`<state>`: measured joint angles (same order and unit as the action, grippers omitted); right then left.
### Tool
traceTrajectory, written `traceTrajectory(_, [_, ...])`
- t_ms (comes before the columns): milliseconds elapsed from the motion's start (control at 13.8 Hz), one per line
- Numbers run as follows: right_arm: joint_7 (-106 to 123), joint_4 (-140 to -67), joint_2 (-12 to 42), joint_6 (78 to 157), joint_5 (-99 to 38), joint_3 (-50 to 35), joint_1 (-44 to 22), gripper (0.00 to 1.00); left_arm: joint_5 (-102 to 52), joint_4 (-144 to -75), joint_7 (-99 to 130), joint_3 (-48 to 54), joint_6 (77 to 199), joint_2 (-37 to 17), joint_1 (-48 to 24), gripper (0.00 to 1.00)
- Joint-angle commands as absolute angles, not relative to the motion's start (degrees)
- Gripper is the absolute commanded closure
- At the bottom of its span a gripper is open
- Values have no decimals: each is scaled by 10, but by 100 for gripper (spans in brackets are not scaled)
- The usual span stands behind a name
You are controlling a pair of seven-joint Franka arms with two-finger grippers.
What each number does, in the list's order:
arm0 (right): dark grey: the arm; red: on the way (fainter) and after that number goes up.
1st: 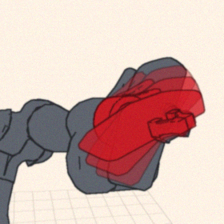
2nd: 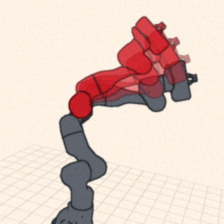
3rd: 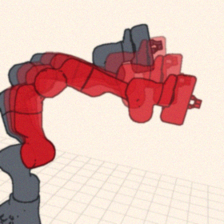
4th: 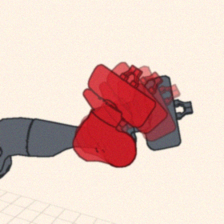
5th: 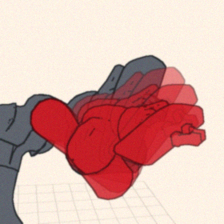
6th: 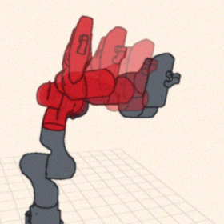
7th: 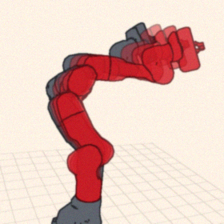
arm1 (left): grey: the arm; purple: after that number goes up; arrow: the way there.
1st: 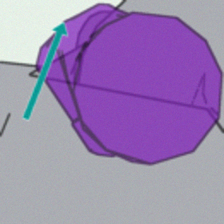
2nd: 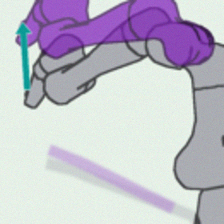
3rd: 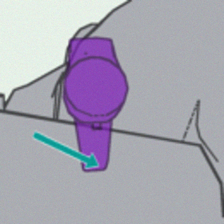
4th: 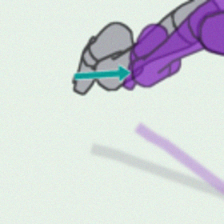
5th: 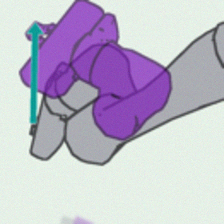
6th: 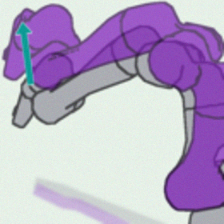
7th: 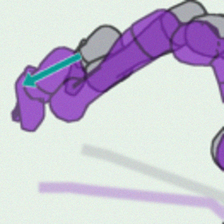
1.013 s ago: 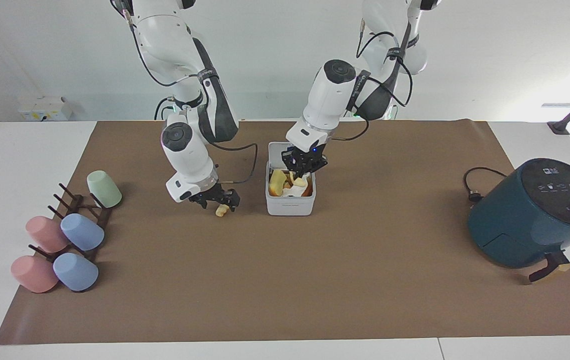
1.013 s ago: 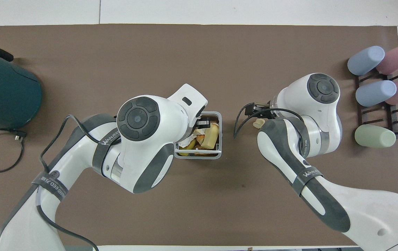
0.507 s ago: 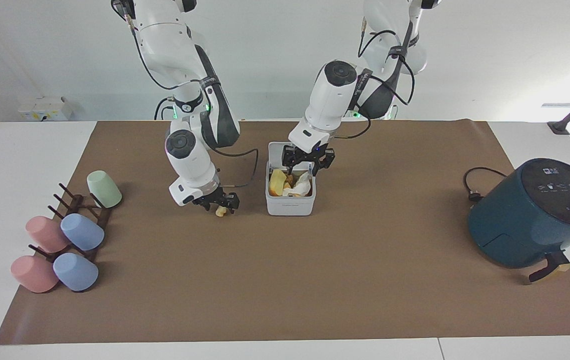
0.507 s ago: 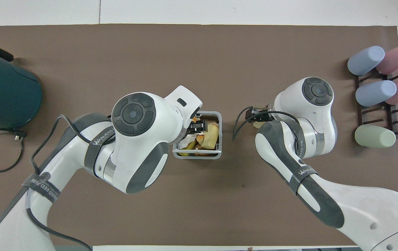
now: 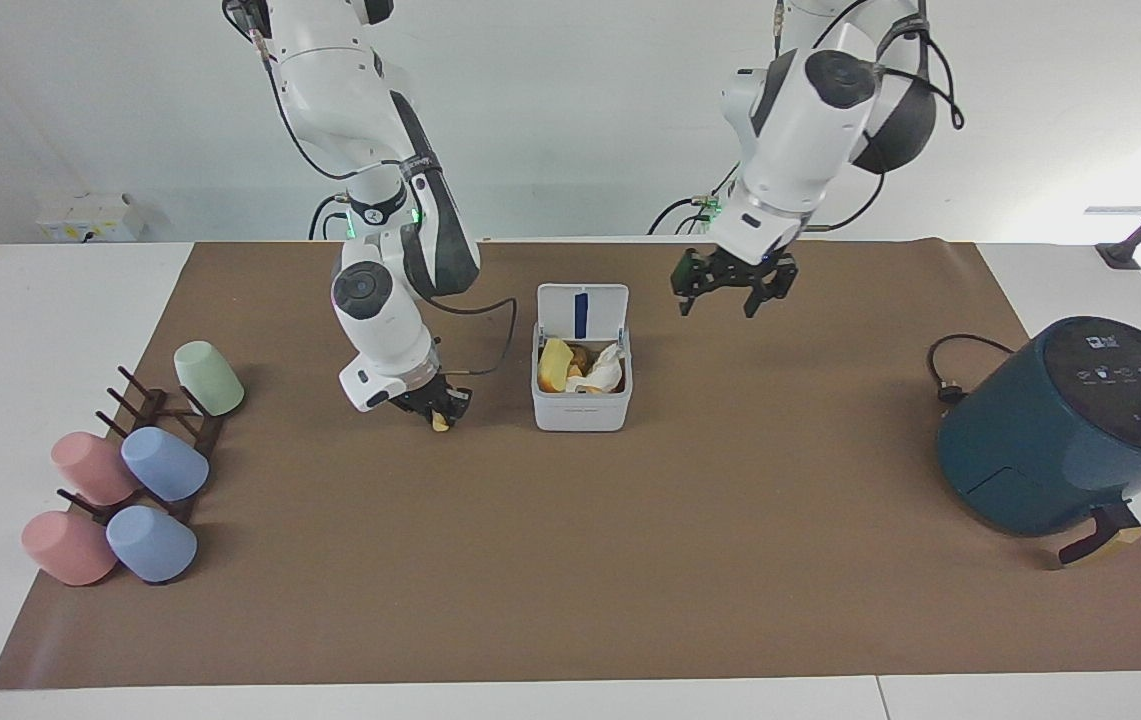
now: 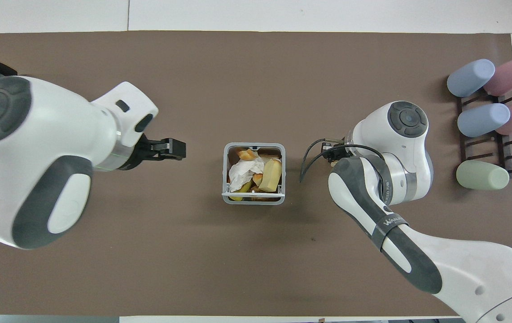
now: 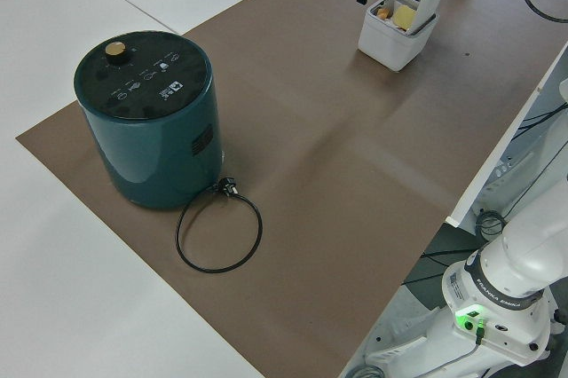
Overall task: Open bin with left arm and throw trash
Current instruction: 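Withdraw the left gripper while the right gripper lifts the small crumpled piece, then drop the crumpled piece into the bin with the right gripper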
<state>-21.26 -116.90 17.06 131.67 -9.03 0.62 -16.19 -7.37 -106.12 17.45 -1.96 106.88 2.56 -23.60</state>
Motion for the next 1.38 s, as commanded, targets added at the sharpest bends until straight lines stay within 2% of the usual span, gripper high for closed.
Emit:
traceTrajectory(0, [-205,-1150,164,1292,-84,2,-156,100,-62,-1056,93,-14,1028,46,-160,0])
traceTrajectory(145, [-212,-1090,164,1221,-86,1,-161,100,-62,-1037,35,-14,1008,47,-107,0])
traceTrajectory(289, [-260,-997,164,1128,-95,-3,-167,100,-47,-1003,-7,-13,970,42,-64,0])
traceTrajectory(434, [-353,-910,177,1072,-116,-13,-198,100,-43,-968,-31,-13,934,34,-34,0])
traceTrajectory(651, [-461,-882,188,1089,-130,-15,-255,100,-33,-929,-53,-13,896,22,-17,0])
traceTrajectory(941, [-535,-939,181,1189,-129,-15,-305,100,-20,-875,-54,-11,851,-3,-20,0])
traceTrajectory(1086, [-533,-967,172,1219,-129,-15,-305,91,-23,-887,-50,-11,855,3,-25,0])
traceTrajectory(1158, [-536,-975,170,1222,-129,-15,-306,80,-24,-894,-46,-11,853,7,-25,0])
traceTrajectory(1230, [-537,-982,167,1220,-129,-15,-310,59,-24,-901,-43,-10,850,13,-25,0])
traceTrajectory(1303, [-539,-984,164,1217,-130,-15,-312,26,-24,-910,-41,-8,851,18,-26,0])
